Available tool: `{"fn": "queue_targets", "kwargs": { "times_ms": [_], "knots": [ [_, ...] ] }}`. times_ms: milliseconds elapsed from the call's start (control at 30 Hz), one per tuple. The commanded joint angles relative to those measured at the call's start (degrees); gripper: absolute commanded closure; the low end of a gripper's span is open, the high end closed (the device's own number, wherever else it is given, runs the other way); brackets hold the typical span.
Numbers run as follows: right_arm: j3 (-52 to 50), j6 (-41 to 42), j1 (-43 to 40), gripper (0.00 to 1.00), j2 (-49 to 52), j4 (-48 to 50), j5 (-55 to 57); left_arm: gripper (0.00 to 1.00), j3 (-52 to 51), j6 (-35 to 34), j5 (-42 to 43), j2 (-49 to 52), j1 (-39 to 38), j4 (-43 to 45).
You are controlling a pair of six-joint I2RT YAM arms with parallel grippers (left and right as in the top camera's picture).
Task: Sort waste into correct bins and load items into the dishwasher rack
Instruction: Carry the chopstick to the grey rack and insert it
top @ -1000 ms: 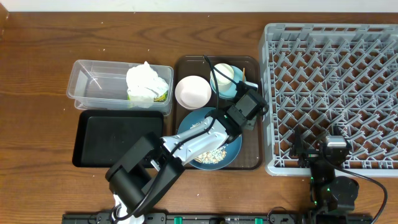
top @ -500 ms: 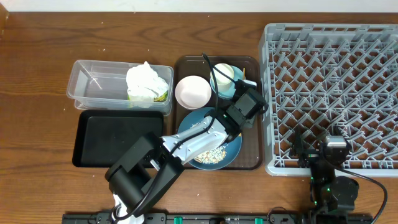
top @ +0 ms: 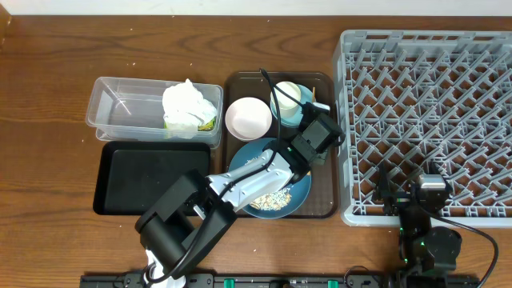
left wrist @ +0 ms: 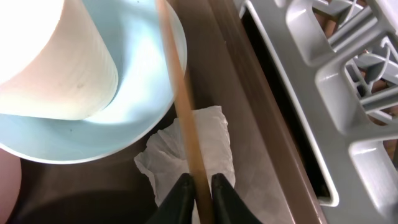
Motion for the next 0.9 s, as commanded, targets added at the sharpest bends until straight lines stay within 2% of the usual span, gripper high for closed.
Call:
{"fn": "queue_targets", "kwargs": {
  "times_ms": [0,333,567,700,867],
  "knots": [
    [-0.1,-0.2,-0.2,0.01,-0.2,-0.2,-0.2,0.89,0.0,0.4,-1.0,0.4,0.3,0.0],
    [-0.1,-0.2,-0.2,0.01,-0.2,-0.2,-0.2,0.93,0.2,0.4,-2.0,-0.8,0.3,0.4],
    [-0.1,-0.2,-0.2,0.01,-0.2,-0.2,-0.2,0.94,1.2,-0.7,-3.2,-9.3,0.2,0.6],
    [-0.1,-0.2,-0.2,0.01,-0.2,-0.2,-0.2,0.94,1.2,-9.7,-2.8,-14.3,0.2,0.6],
    [-0.1,-0.2,-0.2,0.01,-0.2,-0.2,-0.2,0.94,1.2,-29.3,4.1,-16.2,0.2,1.9]
  ]
}}
